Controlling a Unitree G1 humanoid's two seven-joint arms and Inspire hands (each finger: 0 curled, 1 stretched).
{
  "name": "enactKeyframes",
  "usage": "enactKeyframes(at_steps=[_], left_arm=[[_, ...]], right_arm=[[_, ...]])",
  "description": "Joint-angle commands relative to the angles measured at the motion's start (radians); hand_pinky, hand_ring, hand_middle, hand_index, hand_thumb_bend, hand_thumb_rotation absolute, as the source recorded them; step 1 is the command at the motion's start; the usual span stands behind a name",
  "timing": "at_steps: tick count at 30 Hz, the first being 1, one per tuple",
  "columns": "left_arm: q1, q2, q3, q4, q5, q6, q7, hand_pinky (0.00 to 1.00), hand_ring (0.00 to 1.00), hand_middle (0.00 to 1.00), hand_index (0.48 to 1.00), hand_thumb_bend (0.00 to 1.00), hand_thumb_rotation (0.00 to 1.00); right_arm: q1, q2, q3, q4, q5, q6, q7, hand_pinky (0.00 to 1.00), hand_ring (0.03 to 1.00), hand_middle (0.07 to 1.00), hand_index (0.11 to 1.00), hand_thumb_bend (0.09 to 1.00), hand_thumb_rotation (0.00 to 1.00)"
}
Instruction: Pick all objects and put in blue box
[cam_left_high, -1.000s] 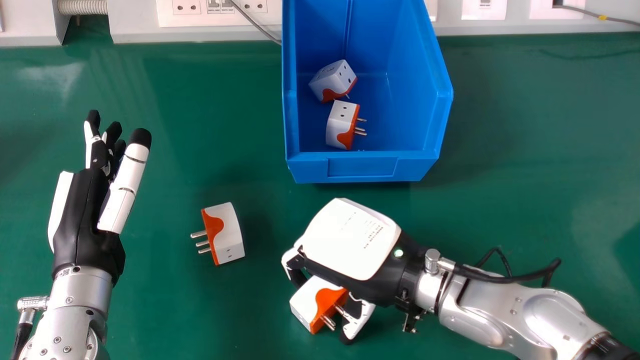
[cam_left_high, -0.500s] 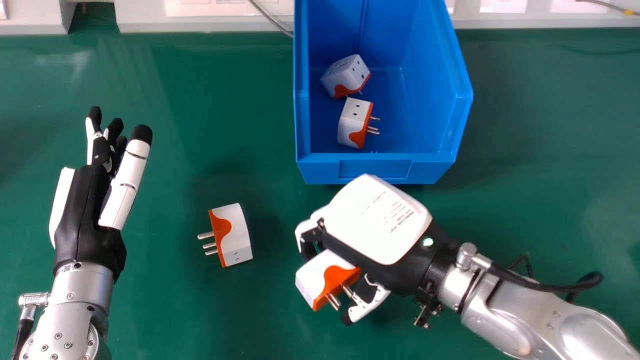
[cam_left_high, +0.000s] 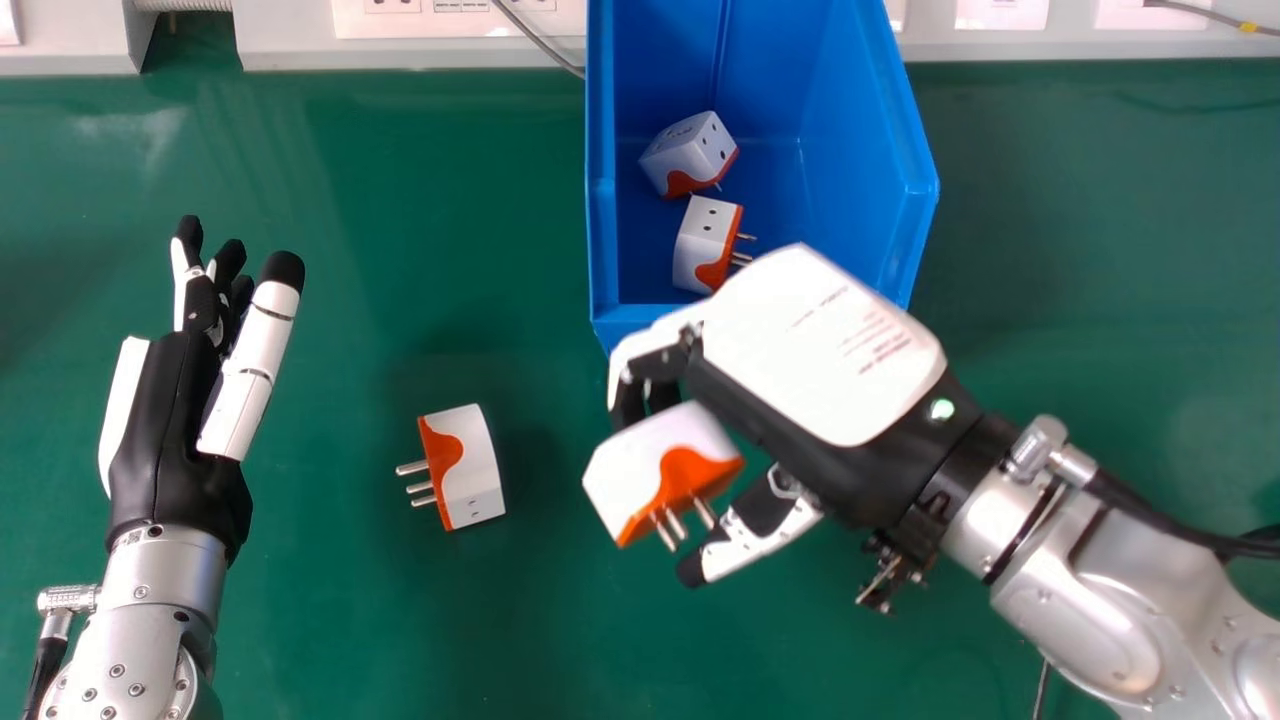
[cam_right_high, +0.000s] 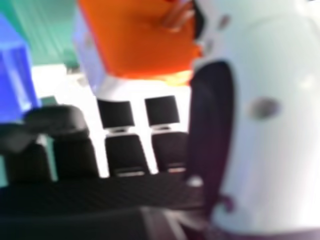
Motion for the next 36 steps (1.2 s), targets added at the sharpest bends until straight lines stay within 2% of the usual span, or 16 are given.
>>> enactKeyframes(at_steps=[1,11,17,28,36], left_arm=[[-0.012,0.012,0.001,-0.004,0.010,-0.016,-0.001,1.00,1.00,1.00,1.000,0.55,0.77],[-0.019,0.010,0.000,0.003,0.009,-0.017,0.001,1.00,1.00,1.00,1.000,0.54,0.77],[-0.020,0.010,0.000,0.011,0.008,-0.024,0.000,1.00,1.00,1.00,1.000,0.54,0.77],[-0.015,0.006,-0.005,0.003,0.008,-0.024,0.000,1.00,1.00,1.00,1.000,0.55,0.77],[-0.007,0.004,0.000,0.001,-0.001,-0.030,-0.006,1.00,1.00,1.00,1.000,0.55,0.77]], right_arm=[[-0.017,0.016,-0.051,-0.075,0.018,0.029,0.011,0.04,0.083,0.165,0.477,0.496,0.13],[-0.149,0.060,-0.119,-0.067,-0.032,0.127,0.015,0.04,0.084,0.164,0.472,0.489,0.14],[-0.260,0.077,-0.124,0.033,-0.062,0.170,-0.001,0.03,0.075,0.142,0.470,0.492,0.14],[-0.467,0.081,-0.081,0.322,-0.121,0.176,-0.086,0.03,0.071,0.137,0.469,0.492,0.14],[-0.639,0.103,-0.023,0.581,-0.149,0.212,-0.134,0.03,0.068,0.137,0.469,0.492,0.15]])
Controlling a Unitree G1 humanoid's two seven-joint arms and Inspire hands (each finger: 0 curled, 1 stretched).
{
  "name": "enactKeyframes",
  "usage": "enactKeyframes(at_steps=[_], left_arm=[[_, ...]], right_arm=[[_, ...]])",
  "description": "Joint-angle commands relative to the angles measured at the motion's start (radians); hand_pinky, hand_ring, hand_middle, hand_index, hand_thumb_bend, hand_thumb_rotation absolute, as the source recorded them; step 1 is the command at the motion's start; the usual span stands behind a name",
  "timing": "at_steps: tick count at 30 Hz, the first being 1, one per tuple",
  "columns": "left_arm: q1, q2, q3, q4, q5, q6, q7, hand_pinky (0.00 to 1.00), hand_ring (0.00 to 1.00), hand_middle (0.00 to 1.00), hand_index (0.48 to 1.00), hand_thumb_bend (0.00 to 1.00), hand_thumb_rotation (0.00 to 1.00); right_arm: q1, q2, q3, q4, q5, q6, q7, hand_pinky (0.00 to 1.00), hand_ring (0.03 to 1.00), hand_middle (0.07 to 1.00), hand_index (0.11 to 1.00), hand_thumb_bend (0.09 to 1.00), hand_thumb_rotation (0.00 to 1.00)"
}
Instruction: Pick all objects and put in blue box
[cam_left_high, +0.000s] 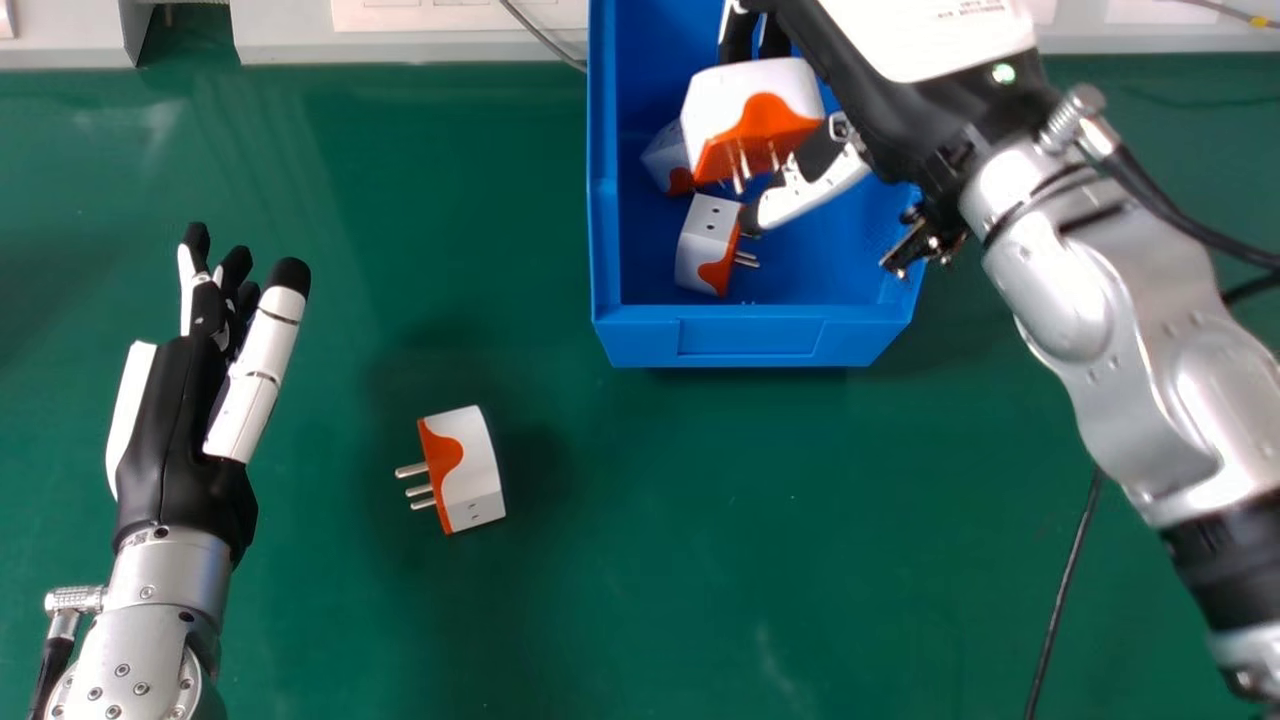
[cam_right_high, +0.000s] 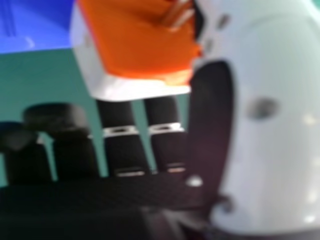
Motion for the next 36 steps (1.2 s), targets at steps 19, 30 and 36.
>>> enactKeyframes(at_steps=[19,30,36], left_arm=[[0.023,-0.008,-0.004,-0.068,0.004,-0.006,0.009,1.00,1.00,1.00,1.000,0.53,0.76],[0.024,-0.006,-0.003,-0.063,0.000,-0.015,0.000,1.00,1.00,1.00,1.000,0.54,0.76],[0.026,-0.009,-0.006,-0.066,0.006,-0.014,0.005,1.00,1.00,1.00,1.000,0.54,0.76]], right_arm=[[-0.398,0.139,0.210,0.583,-0.063,0.140,-0.123,0.03,0.074,0.157,0.475,0.491,0.15],[-0.502,0.172,0.335,0.756,-0.085,0.143,-0.106,0.10,0.138,0.267,0.489,0.501,0.09],[-0.509,0.190,0.355,0.789,-0.080,0.161,-0.125,0.17,0.206,0.321,0.501,0.506,0.06]])
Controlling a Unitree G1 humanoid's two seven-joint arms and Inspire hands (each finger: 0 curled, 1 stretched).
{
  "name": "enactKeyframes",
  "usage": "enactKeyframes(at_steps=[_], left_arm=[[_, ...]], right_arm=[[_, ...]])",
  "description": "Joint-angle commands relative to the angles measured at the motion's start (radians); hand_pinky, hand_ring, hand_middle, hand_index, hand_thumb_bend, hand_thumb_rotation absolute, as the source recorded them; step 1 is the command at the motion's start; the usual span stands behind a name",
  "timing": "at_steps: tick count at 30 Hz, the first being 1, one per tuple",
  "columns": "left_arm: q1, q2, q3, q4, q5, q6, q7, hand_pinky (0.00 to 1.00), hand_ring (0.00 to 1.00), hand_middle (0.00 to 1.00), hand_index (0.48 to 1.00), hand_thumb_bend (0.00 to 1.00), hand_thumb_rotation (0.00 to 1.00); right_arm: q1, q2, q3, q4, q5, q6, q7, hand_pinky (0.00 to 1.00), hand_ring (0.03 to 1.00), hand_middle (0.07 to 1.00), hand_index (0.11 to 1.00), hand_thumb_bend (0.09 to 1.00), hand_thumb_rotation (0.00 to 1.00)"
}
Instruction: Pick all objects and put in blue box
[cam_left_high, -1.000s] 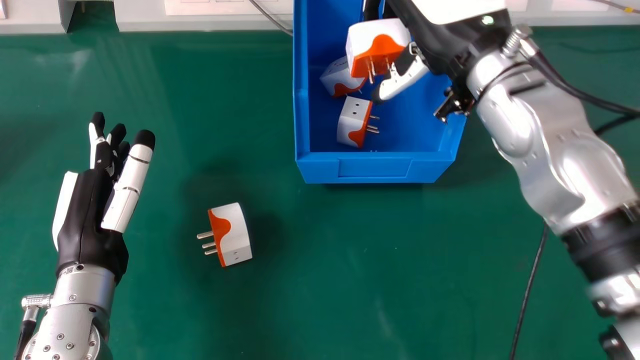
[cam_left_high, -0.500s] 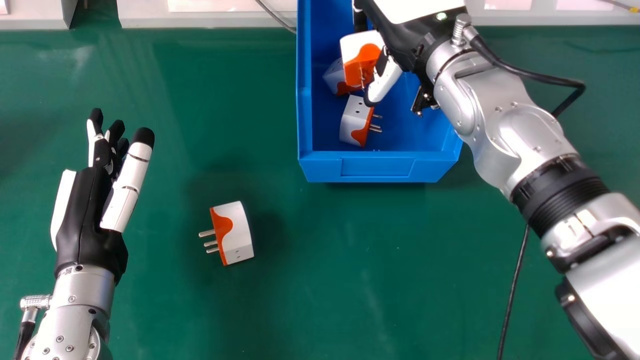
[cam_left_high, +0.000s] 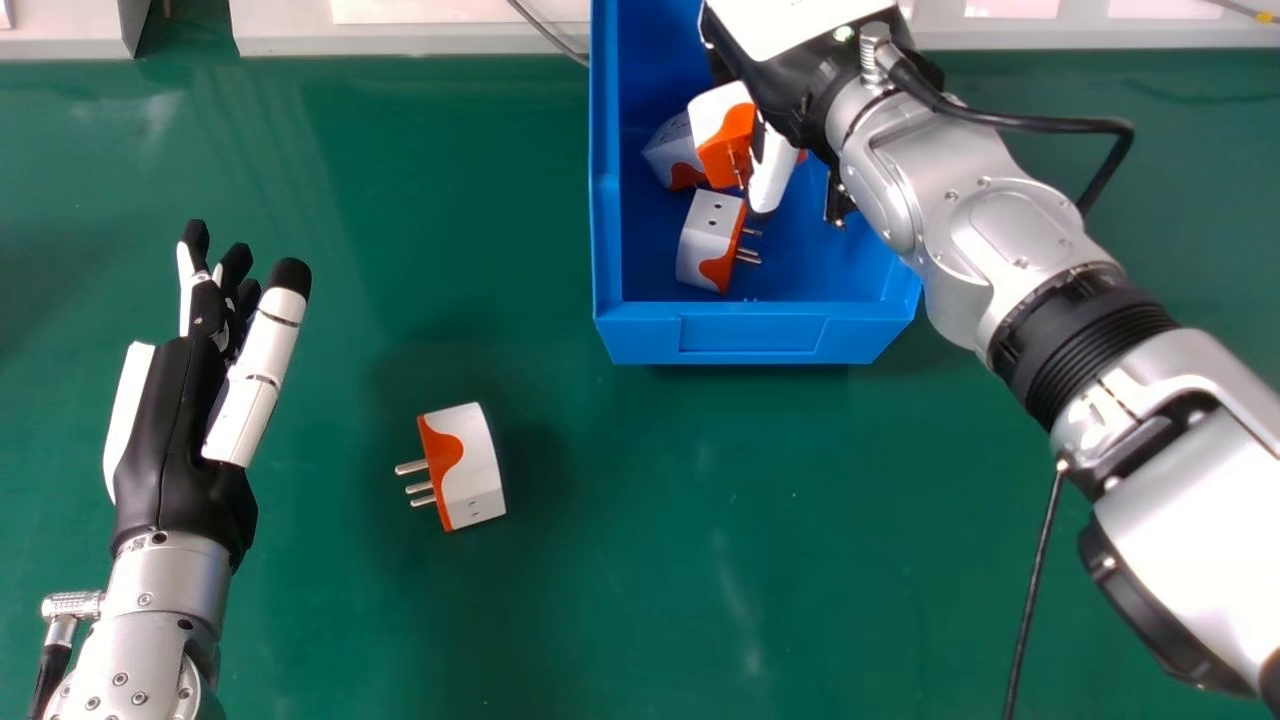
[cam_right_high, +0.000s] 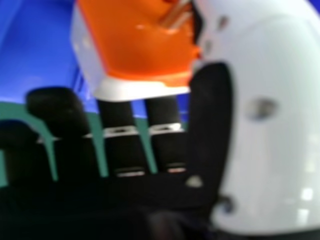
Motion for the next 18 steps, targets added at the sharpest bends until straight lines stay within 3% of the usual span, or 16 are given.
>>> enactKeyframes(at_steps=[1,8,18], left_arm=[[0.002,-0.001,-0.003,-0.024,0.005,-0.018,0.001,1.00,1.00,1.00,1.000,0.54,0.76],[0.003,-0.001,-0.007,-0.031,0.008,-0.016,0.001,1.00,1.00,1.00,1.000,0.56,0.77],[0.005,-0.002,-0.011,-0.035,0.010,-0.017,0.006,1.00,1.00,1.00,1.000,0.56,0.77]], right_arm=[[-0.052,0.002,0.006,0.008,-0.001,0.021,-0.020,0.17,0.206,0.321,0.501,0.506,0.06],[-0.057,0.011,0.022,0.030,0.002,0.040,-0.021,0.19,0.216,0.415,0.490,0.518,0.02],[-0.047,0.018,0.025,0.047,0.018,0.028,-0.055,0.22,0.258,0.427,0.503,0.517,0.01]])
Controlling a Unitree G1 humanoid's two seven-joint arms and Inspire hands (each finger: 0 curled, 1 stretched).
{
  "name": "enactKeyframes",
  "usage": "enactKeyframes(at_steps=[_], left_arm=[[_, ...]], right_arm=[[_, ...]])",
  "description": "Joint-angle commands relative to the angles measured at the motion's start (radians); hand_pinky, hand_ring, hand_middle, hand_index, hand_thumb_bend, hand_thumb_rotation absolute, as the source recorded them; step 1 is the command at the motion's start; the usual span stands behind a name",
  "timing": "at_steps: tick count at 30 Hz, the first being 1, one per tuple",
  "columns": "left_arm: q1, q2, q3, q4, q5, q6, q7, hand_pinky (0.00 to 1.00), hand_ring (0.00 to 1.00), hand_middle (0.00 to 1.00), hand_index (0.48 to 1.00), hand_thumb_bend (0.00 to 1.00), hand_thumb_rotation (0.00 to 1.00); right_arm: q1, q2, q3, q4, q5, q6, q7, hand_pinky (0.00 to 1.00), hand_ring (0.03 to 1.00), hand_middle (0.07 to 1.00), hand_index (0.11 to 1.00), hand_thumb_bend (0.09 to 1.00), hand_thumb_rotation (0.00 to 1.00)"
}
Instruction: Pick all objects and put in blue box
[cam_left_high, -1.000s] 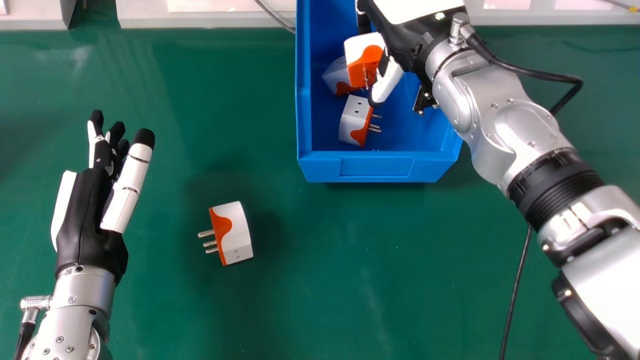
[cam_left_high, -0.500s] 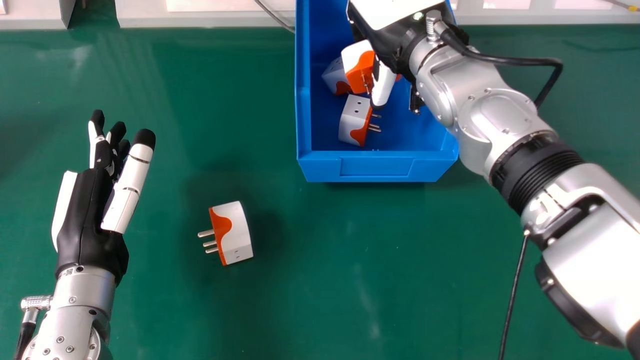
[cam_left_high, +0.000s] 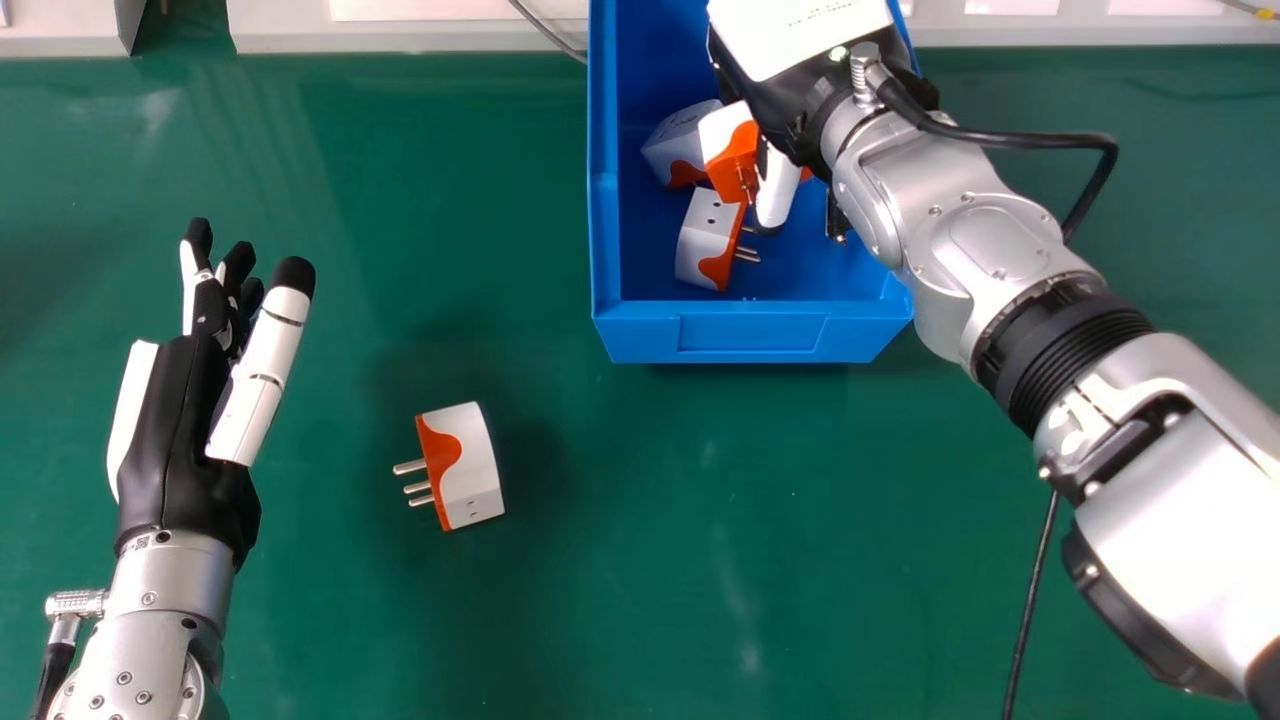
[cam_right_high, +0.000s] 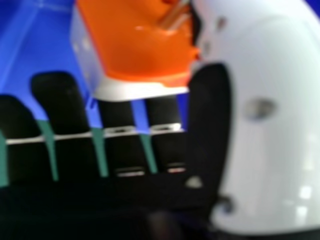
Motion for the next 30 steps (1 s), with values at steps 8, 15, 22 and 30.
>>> enactKeyframes(at_steps=[8,15,22,30], left_arm=[[0.003,-0.007,-0.012,-0.037,0.016,-0.014,0.011,1.00,1.00,1.00,1.000,0.56,0.77],[0.003,-0.008,-0.011,-0.039,0.005,-0.012,0.006,1.00,1.00,1.00,1.000,0.55,0.77],[0.003,-0.010,-0.013,-0.043,0.009,-0.009,0.010,1.00,1.00,1.00,1.000,0.55,0.77],[0.007,-0.010,-0.015,-0.058,0.013,0.001,0.014,1.00,1.00,1.00,1.000,0.55,0.77]], right_arm=[[-0.032,0.011,-0.043,0.020,0.082,-0.050,-0.091,0.31,0.356,0.471,0.495,0.516,0.00],[-0.016,0.052,-0.130,0.020,0.201,-0.032,-0.095,0.35,0.388,0.485,0.511,0.514,0.00],[-0.017,0.057,-0.123,0.022,0.209,-0.010,-0.096,0.37,0.399,0.492,0.524,0.511,0.00],[-0.011,0.065,-0.129,0.021,0.213,0.051,-0.110,0.33,0.408,0.488,0.516,0.512,0.00]])
